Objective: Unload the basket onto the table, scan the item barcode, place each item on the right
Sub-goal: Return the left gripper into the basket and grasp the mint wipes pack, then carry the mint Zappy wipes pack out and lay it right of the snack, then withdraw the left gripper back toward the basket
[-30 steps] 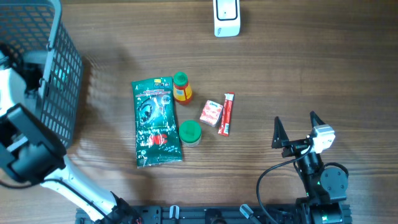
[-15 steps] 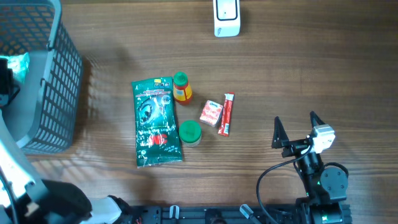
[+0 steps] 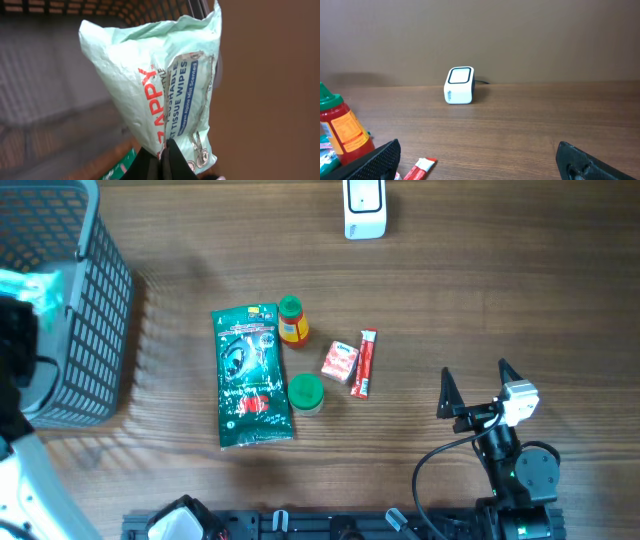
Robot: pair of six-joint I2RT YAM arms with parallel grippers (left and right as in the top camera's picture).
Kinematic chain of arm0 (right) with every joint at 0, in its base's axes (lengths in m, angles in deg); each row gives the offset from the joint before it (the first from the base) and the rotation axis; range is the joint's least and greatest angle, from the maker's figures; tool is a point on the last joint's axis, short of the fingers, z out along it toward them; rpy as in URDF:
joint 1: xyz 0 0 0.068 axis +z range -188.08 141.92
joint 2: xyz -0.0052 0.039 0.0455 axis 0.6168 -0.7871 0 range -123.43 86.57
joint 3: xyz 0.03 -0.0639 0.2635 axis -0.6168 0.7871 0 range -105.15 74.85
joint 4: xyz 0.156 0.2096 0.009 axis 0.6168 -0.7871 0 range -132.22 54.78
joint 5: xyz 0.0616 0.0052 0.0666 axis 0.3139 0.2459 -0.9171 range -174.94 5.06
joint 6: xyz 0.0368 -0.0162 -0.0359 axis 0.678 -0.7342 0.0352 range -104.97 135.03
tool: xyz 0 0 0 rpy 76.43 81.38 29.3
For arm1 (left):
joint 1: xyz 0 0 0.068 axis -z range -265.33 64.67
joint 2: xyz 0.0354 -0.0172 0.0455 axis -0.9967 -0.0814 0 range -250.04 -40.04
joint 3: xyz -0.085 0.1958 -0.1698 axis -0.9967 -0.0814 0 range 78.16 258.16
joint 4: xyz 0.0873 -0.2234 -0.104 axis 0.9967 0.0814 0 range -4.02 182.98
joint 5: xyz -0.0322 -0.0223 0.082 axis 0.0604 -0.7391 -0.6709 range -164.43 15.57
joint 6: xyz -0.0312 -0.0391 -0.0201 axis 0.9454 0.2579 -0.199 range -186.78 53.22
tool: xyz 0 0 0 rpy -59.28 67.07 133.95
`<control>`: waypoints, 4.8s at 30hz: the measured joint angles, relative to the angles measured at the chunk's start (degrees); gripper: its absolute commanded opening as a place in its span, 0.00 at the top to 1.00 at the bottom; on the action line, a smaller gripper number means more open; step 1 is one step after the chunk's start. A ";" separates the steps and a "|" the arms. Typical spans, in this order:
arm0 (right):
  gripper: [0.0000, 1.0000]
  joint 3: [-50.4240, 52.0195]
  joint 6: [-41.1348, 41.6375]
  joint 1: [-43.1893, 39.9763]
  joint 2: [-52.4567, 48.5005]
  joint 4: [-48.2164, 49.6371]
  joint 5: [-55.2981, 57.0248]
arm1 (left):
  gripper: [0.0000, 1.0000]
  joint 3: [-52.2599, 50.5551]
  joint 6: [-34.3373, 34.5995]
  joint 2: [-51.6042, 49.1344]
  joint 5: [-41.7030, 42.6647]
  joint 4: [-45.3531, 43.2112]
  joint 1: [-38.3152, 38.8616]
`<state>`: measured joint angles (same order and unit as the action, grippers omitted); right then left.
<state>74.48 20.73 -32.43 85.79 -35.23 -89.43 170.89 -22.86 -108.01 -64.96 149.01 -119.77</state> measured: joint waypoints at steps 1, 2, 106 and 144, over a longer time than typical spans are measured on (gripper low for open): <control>0.00 0.00 0.00 0.00 0.00 -0.02 0.00 | 0.96 0.00 -0.13 0.87 -0.04 1.05 1.22; 0.00 0.00 -0.02 0.00 0.00 0.00 -0.02 | 0.96 0.00 -0.20 1.60 -0.09 2.32 2.49; 0.00 0.00 -0.02 0.00 0.00 0.00 -0.02 | 0.44 0.00 -12.24 -28.81 -9.18 -18.08 72.81; 0.00 0.00 0.00 0.00 0.00 0.00 0.00 | 0.00 0.09 -16.79 11.28 -85.72 -48.43 71.84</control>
<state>74.48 20.73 -32.43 85.79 -35.23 -89.43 170.98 -39.64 -96.73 -150.68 100.57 -47.92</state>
